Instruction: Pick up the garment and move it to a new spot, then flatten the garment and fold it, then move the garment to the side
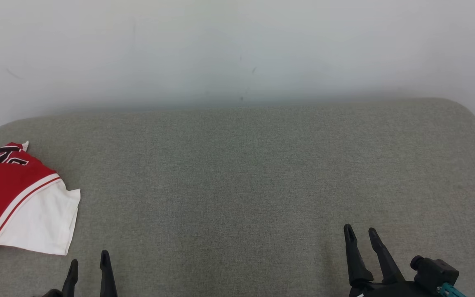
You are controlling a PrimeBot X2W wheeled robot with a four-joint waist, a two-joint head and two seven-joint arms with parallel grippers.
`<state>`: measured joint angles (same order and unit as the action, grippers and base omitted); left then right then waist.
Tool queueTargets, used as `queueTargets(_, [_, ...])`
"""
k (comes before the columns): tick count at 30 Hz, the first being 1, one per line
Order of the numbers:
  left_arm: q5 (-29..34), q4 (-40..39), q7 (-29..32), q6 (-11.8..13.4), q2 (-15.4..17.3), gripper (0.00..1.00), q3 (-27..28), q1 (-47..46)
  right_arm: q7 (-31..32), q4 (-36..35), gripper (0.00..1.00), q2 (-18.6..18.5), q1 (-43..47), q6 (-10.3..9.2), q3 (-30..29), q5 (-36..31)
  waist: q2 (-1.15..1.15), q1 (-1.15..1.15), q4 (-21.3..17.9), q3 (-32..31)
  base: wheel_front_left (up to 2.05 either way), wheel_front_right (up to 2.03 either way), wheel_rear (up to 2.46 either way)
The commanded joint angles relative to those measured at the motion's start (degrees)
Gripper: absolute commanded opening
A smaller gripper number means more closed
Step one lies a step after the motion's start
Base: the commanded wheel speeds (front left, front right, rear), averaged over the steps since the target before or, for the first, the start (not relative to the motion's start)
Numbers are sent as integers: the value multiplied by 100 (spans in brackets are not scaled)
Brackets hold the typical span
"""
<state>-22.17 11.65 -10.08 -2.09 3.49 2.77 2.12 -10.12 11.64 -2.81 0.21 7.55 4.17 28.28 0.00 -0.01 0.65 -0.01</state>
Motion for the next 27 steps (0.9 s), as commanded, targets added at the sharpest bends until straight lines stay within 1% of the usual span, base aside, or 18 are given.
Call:
queueTargets(1, [144, -58, -34, -29, 41, 100, 0, 23, -32, -53, 100, -9, 22, -8, 18, -101, 0, 1, 1, -2, 0, 0, 0])
queueTargets(11, [678, -50, -167, -185, 67, 100, -16, 115, -165, -62, 100, -10, 82, -9, 90, -591, 0, 1, 27, -32, 0, 0, 0])
queueTargets(27, [1432, -47, -363, -227, 56, 100, 25, 200, -355, -56, 100, -9, 157, -10, 178, -1300, 0, 1, 50, -31, 0, 0, 0])
